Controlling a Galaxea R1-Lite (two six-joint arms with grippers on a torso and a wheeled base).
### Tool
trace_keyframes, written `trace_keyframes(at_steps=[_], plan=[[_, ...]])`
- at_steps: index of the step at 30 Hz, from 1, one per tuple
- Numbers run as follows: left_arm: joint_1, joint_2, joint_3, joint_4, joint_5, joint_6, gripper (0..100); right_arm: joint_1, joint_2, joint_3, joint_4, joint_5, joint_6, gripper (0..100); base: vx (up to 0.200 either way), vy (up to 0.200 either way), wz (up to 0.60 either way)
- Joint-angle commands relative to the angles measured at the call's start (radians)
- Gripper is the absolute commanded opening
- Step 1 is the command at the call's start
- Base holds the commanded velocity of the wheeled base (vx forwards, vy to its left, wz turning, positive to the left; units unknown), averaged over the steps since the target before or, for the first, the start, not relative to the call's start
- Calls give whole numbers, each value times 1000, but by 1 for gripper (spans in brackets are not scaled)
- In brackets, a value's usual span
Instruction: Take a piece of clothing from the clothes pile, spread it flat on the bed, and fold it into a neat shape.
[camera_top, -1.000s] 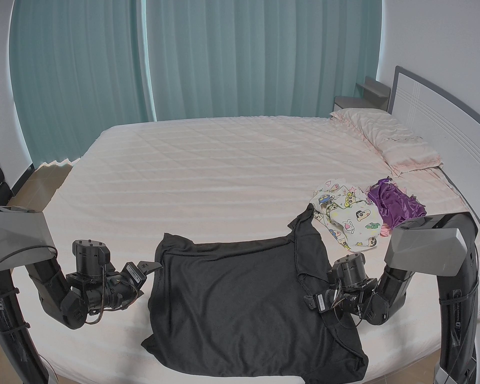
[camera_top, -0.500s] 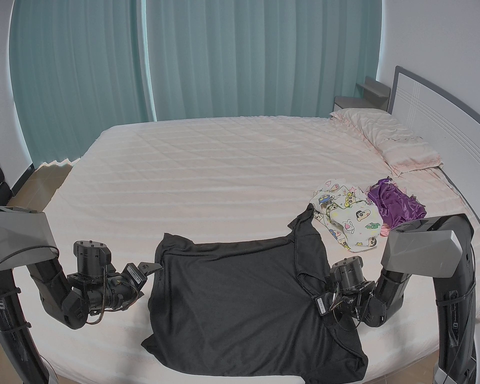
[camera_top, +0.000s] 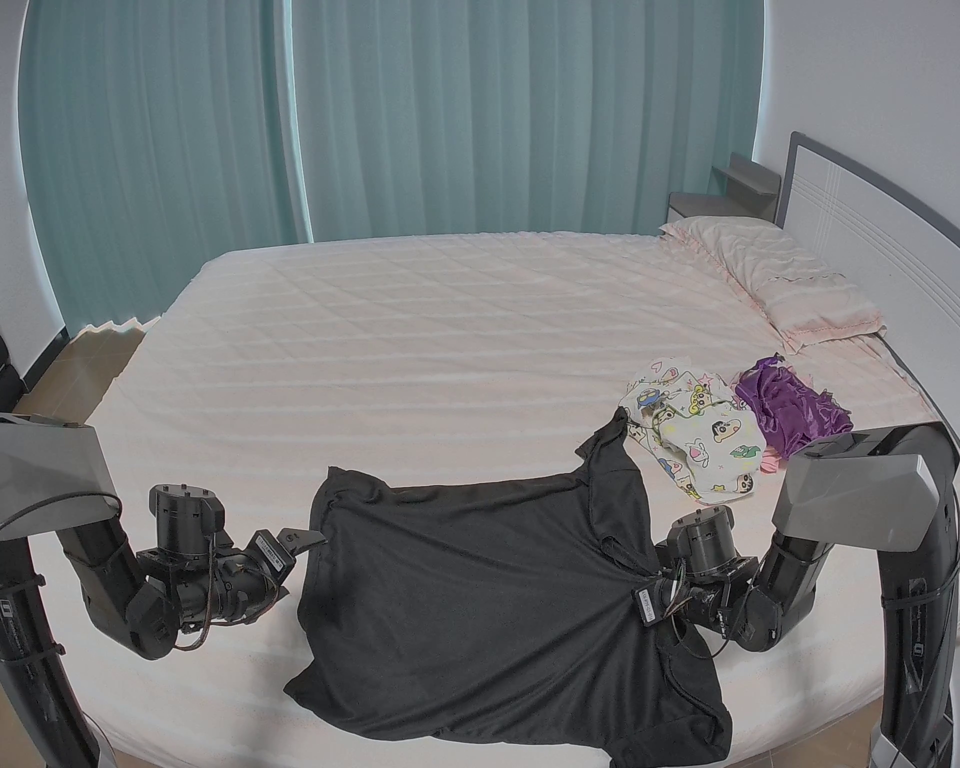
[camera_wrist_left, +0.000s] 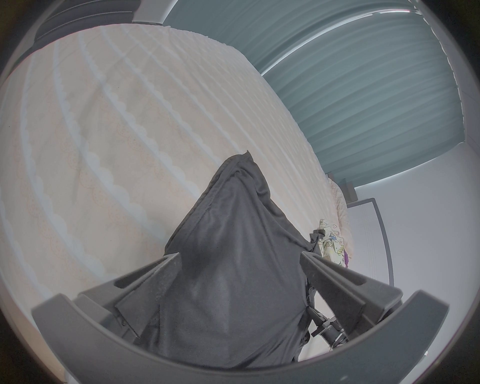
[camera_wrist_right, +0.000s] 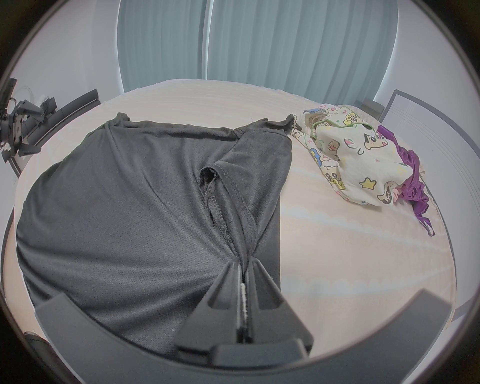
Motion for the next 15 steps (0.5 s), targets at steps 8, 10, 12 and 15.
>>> trace_keyframes(at_steps=[8, 10, 12, 15], plan=[[-1, 39, 45, 10, -3, 102, 100, 7, -9, 2, -4, 10, 20, 100, 0, 0, 0], [-4, 41, 89, 11, -3, 177, 100, 10, -12, -3, -7, 19, 58, 100, 0, 0, 0], [-4, 41, 92, 13, -3, 183, 100, 10, -13, -3, -7, 19, 62, 100, 0, 0, 0], [-26, 62, 177, 22, 3, 322, 100, 9, -32, 5, -7, 27, 131, 100, 0, 0, 0]])
